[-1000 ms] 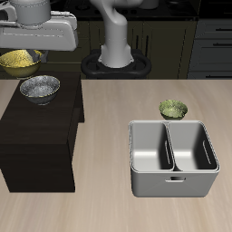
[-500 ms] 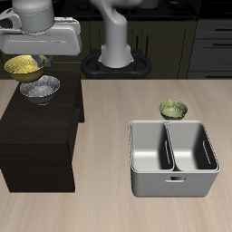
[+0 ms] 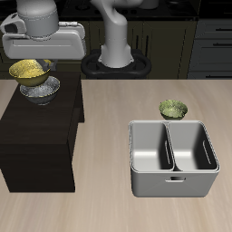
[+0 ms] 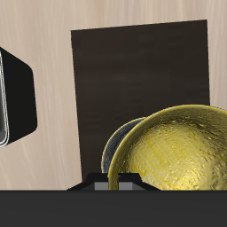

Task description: Stack the yellow bowl on the black bowl

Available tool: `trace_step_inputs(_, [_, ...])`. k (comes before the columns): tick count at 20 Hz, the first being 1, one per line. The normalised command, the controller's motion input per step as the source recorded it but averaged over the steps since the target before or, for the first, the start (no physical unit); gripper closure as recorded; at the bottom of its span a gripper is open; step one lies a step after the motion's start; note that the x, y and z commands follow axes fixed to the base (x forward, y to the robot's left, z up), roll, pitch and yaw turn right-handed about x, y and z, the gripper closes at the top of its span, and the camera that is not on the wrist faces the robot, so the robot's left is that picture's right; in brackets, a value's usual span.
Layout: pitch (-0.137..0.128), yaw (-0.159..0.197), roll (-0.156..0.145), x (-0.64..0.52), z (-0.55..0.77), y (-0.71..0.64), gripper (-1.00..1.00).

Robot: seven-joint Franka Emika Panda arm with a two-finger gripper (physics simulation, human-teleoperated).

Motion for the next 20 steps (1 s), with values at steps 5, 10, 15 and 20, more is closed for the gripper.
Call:
trace_step_inputs(5, [0.01,-0.001,-0.003,0.04,-0.07,0.02,1.0])
trace_step_inputs(10, [0.027,0.016,0.004,0.05,-0.14,0.07,1.0])
trace_step_inputs(15, [0.027,0.002,0.002,0.09,-0.16,0.01,1.0])
trace_step_inputs(20, [0.02,0.012,-0.015,-0.01,-0.14,0.03,1.0])
